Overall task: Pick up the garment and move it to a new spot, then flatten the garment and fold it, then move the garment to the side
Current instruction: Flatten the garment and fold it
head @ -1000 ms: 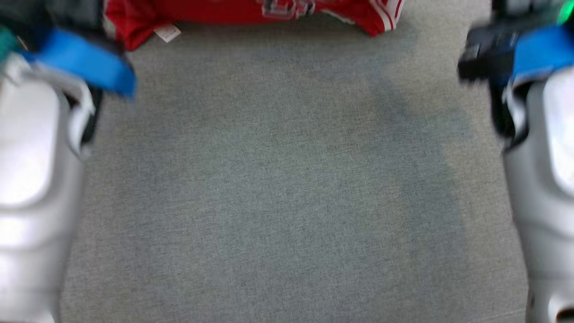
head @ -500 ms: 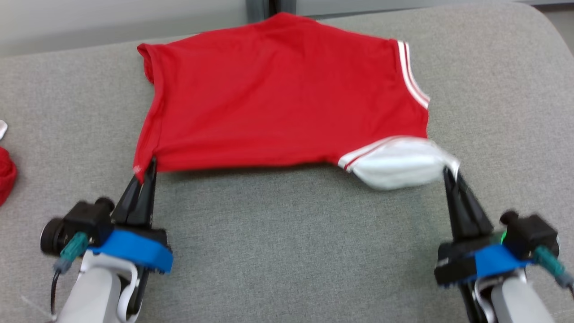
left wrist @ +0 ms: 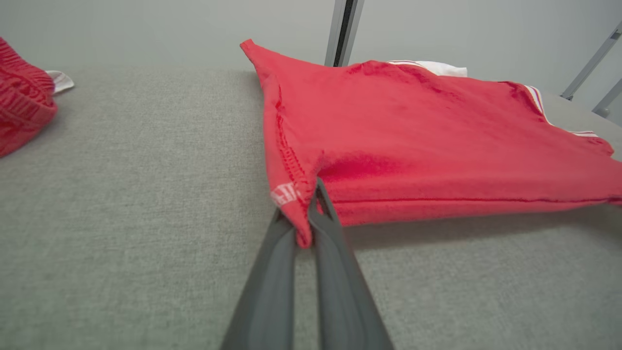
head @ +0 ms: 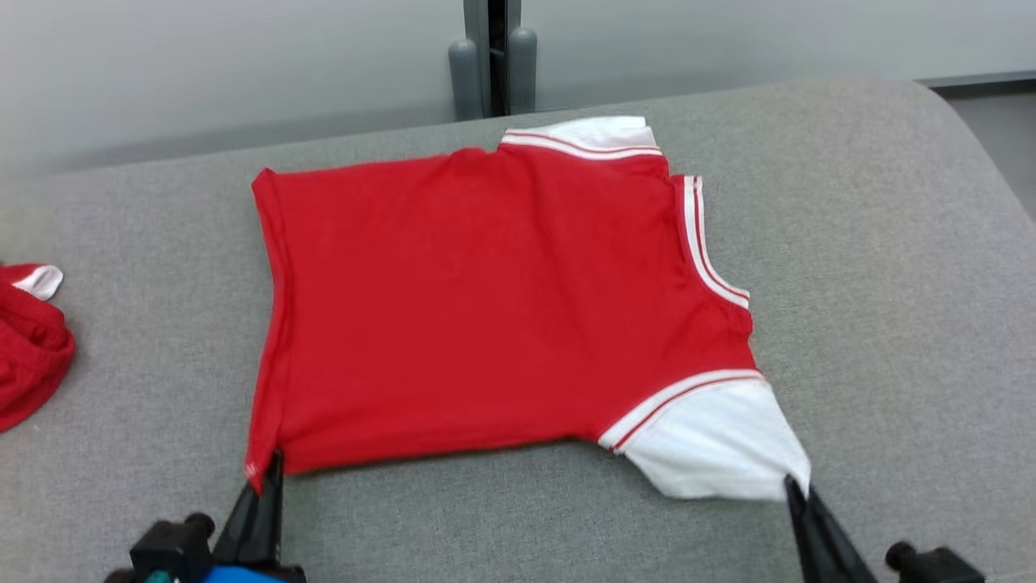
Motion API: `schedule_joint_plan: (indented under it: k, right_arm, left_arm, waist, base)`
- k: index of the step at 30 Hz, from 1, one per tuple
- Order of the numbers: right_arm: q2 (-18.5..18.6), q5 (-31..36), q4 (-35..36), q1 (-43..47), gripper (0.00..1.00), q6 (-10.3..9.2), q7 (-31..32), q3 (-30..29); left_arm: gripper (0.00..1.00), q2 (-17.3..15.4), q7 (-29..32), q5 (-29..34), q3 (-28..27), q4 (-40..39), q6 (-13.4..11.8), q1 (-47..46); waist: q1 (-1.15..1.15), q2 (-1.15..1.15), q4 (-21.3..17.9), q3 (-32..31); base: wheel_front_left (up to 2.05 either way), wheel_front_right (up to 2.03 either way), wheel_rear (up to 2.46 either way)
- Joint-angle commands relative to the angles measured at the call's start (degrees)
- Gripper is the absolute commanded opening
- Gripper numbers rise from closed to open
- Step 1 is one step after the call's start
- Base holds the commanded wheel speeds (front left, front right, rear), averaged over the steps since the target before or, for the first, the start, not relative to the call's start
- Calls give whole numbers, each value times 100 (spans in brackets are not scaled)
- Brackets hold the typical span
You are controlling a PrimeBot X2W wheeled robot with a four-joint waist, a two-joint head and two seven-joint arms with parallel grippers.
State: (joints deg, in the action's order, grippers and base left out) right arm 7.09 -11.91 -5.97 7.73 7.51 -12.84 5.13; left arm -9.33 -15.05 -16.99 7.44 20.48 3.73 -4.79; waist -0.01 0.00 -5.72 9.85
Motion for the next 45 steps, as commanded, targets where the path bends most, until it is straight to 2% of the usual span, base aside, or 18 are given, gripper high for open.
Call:
schedule_joint_plan:
  k: [1, 11, 20, 25, 33, 39, 45]
  right_arm:
    - [-24, -15, 62, 141, 0, -4, 32, 30]
    - [-97, 23, 646, 956, 0, -4, 422, 138]
    - [-96, 79, 711, 646, 0, -4, 429, -48]
    - [45, 191, 635, 203, 0, -4, 348, -66]
    - [414, 365, 280, -815, 0, -3, 371, 313]
    - [611, 386, -199, -1521, 0, -3, 374, 369]
    - [658, 387, -854, -2324, 0, -4, 253, 436]
  left_arm:
    - [0, 9, -18, 49, -34, 9, 16, 106]
    - [0, 135, -18, 109, -309, 57, 76, 607]
    - [0, 243, -18, 256, -218, 171, 157, 375]
    - [0, 274, -18, 318, -168, 209, 197, 212]
    - [0, 193, -18, 427, -61, 258, 273, -102]
    - [0, 116, -17, 475, 90, 366, 314, -461]
    - [0, 51, -18, 500, 210, 466, 335, -795]
  waist:
    - [1, 0, -14, -78]
    - [1, 0, 15, -216]
    - [1, 0, 86, -182]
    - [1, 0, 91, -152]
    - [1, 0, 190, -68]
    - [1, 0, 293, 45]
    - [1, 0, 284, 279]
  base:
    - [0, 0, 0]
    - [0, 0, 0]
    - [0, 0, 0]
    - [0, 0, 0]
    - [0, 0, 0]
    - [0, 0, 0]
    - [0, 0, 0]
